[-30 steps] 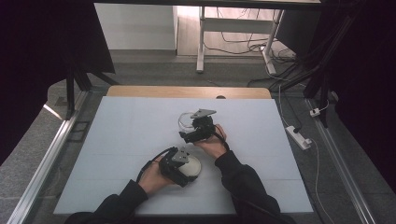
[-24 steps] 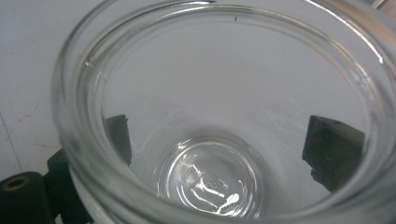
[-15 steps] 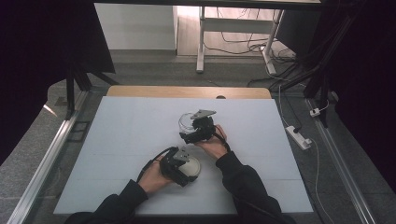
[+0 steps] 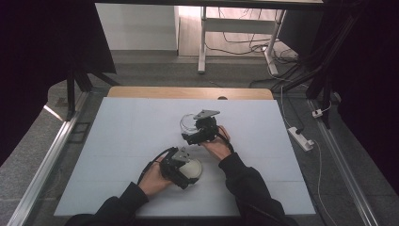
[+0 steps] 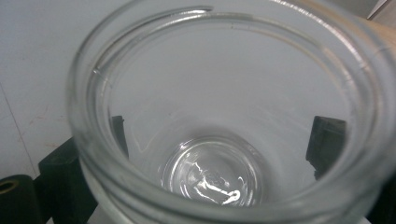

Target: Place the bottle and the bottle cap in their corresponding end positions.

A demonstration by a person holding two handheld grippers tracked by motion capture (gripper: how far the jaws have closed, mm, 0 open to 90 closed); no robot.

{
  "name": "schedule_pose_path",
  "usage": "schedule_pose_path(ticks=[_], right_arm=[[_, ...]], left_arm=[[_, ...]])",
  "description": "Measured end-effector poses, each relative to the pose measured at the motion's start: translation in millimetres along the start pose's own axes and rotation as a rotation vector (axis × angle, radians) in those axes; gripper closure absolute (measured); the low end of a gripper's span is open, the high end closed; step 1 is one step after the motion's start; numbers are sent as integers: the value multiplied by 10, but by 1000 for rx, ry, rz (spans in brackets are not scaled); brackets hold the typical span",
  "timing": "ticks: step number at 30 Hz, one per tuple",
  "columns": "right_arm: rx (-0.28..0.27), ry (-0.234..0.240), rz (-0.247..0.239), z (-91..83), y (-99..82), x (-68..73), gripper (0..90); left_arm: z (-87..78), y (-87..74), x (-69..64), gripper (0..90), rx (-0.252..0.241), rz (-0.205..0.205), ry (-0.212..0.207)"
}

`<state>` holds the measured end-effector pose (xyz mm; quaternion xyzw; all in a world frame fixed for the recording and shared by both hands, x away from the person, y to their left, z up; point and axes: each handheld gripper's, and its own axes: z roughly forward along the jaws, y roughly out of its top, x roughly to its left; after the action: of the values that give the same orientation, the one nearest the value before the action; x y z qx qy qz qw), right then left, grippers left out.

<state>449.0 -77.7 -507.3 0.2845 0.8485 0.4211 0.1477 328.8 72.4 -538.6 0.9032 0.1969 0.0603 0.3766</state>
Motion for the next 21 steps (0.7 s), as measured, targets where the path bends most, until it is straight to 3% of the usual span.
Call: schedule_pose_path(ticks=[10, 21], right_arm=[[-5, 32, 9, -99, 21, -25, 0], [-22, 12, 1, -198, -13, -6, 0]], left_arm=[[-132, 0, 16, 0, -79, -64, -10], [-333, -34, 17, 0, -114, -83, -50]])
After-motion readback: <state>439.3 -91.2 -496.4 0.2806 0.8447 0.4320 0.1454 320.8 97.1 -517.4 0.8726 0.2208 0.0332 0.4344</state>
